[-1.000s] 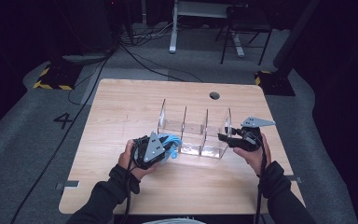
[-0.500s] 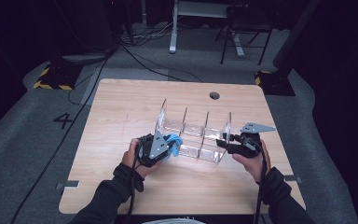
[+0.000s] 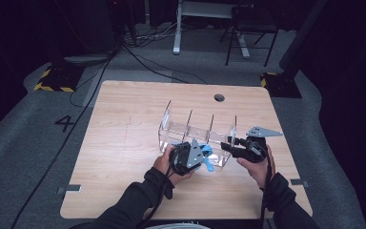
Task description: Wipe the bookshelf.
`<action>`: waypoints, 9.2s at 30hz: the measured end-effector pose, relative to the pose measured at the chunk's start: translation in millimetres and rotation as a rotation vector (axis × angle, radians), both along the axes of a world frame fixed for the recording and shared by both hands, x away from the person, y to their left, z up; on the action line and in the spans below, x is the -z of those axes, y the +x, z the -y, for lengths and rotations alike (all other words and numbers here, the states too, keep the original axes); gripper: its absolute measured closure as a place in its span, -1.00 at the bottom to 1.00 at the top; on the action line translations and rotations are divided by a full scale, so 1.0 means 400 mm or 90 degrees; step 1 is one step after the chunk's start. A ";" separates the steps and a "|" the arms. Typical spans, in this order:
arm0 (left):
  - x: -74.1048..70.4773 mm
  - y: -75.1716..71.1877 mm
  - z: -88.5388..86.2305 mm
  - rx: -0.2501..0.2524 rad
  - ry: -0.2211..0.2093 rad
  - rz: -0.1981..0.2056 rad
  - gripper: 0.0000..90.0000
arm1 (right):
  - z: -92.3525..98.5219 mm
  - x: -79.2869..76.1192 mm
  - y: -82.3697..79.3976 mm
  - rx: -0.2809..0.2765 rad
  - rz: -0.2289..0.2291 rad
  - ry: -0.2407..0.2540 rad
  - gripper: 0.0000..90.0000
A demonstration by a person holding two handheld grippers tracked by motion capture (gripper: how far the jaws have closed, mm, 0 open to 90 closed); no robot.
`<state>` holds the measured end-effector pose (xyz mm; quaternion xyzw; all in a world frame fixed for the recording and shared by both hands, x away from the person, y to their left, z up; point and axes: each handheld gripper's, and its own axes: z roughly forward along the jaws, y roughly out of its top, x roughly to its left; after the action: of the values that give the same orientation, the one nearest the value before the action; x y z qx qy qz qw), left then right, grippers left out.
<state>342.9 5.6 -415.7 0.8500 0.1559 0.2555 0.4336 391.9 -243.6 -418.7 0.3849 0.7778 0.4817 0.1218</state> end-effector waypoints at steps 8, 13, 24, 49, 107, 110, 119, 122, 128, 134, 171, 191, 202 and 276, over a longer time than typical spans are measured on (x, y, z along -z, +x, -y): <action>0.013 -0.027 0.098 0.051 0.021 0.001 0.74 | -0.013 -0.003 -0.008 -0.010 0.012 -0.017 0.19; 0.023 -0.033 0.118 0.058 0.034 -0.005 0.74 | -0.020 -0.002 -0.012 -0.012 0.029 -0.029 0.21; 0.004 -0.023 -0.034 0.004 0.047 -0.005 0.74 | -0.012 0.000 0.000 -0.011 0.027 -0.020 0.23; -0.006 -0.010 -0.381 -0.183 0.045 0.001 0.74 | -0.009 -0.001 0.006 -0.019 0.022 -0.021 0.22; -0.005 -0.005 -0.049 -0.070 0.074 0.050 0.75 | 0.040 -0.042 -0.023 0.009 0.041 -0.014 -0.21; -0.009 -0.001 -0.062 -0.076 0.070 0.046 0.75 | 0.051 -0.046 -0.023 -0.007 0.048 -0.012 -0.18; -0.012 0.009 -0.074 -0.077 0.067 0.045 0.75 | 0.053 -0.029 -0.010 -0.108 0.055 -0.010 -0.09; -0.011 0.015 -0.078 -0.080 0.058 0.037 0.75 | 0.055 -0.025 -0.009 -0.140 0.051 0.007 -0.06; -0.014 0.014 -0.072 -0.069 0.058 0.041 0.74 | 0.036 -0.022 -0.012 -0.148 0.065 -0.024 -0.13; -0.015 0.020 -0.062 -0.057 0.043 0.025 0.74 | 0.043 -0.009 0.014 -0.160 0.057 -0.030 -0.33; -0.022 -0.042 -0.026 -0.002 0.105 0.064 0.73 | -0.024 0.013 -0.035 -0.241 0.120 -0.083 -0.02; -0.014 0.084 -0.264 -0.162 0.057 0.031 0.72 | -0.042 0.024 -0.022 -0.251 0.122 -0.086 -0.04; -0.009 0.173 -0.376 -0.270 0.030 0.012 0.72 | -0.042 0.026 -0.018 -0.258 0.118 -0.081 -0.03; -0.021 0.083 -0.138 -0.066 0.025 -0.022 0.71 | -0.034 0.006 -0.070 -0.213 0.142 -0.140 0.30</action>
<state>376.0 60.9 -407.2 0.8533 0.2025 0.2657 0.4003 363.9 -230.1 -421.3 0.1795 0.8603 0.4469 0.1669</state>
